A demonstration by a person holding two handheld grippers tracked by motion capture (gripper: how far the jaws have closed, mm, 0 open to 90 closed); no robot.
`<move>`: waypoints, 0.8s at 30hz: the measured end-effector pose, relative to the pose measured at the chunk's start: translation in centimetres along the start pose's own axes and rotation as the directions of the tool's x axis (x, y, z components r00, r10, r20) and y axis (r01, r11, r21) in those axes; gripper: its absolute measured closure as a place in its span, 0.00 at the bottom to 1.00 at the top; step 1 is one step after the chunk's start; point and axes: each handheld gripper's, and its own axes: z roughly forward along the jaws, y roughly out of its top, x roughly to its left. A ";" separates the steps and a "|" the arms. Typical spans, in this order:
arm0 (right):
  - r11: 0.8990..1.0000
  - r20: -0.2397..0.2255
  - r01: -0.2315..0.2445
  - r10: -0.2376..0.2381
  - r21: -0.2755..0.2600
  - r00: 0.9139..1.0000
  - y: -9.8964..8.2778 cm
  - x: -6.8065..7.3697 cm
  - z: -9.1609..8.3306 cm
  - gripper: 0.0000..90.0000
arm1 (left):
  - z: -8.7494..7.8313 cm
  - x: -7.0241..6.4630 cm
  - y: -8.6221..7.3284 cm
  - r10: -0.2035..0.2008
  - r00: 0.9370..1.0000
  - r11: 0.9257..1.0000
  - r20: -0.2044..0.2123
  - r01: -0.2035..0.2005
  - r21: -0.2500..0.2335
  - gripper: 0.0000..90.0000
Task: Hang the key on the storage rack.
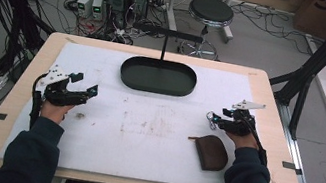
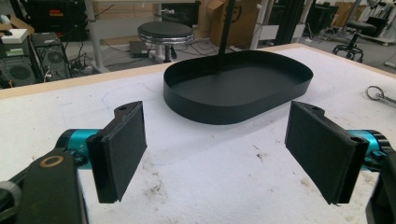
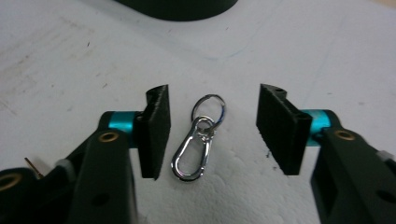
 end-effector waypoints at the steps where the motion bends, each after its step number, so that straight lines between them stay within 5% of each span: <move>1: 1.000 0.000 0.000 0.000 0.000 1.000 0.0 0.0 0.0 0.54 | 0.0 0.0 0.0 -0.002 1.000 1.000 -0.001 0.002 0.002 0.23; 5: 0.997 -0.033 -0.007 0.010 0.072 0.999 -0.2 -0.4 1.8 0.62 | 0.0 0.0 -0.1 -0.002 1.000 1.000 -0.006 0.002 0.011 0.23; 14: 0.995 -0.070 -0.060 0.066 0.084 0.995 -0.3 -1.5 2.6 0.74 | 0.0 0.0 -0.3 -0.005 1.000 1.000 -0.008 0.005 0.020 0.23; 24: 0.994 -0.085 0.009 0.001 0.113 0.996 0.0 -0.7 2.5 0.96 | 0.1 0.1 -0.4 -0.011 1.000 1.000 -0.009 0.011 0.025 0.24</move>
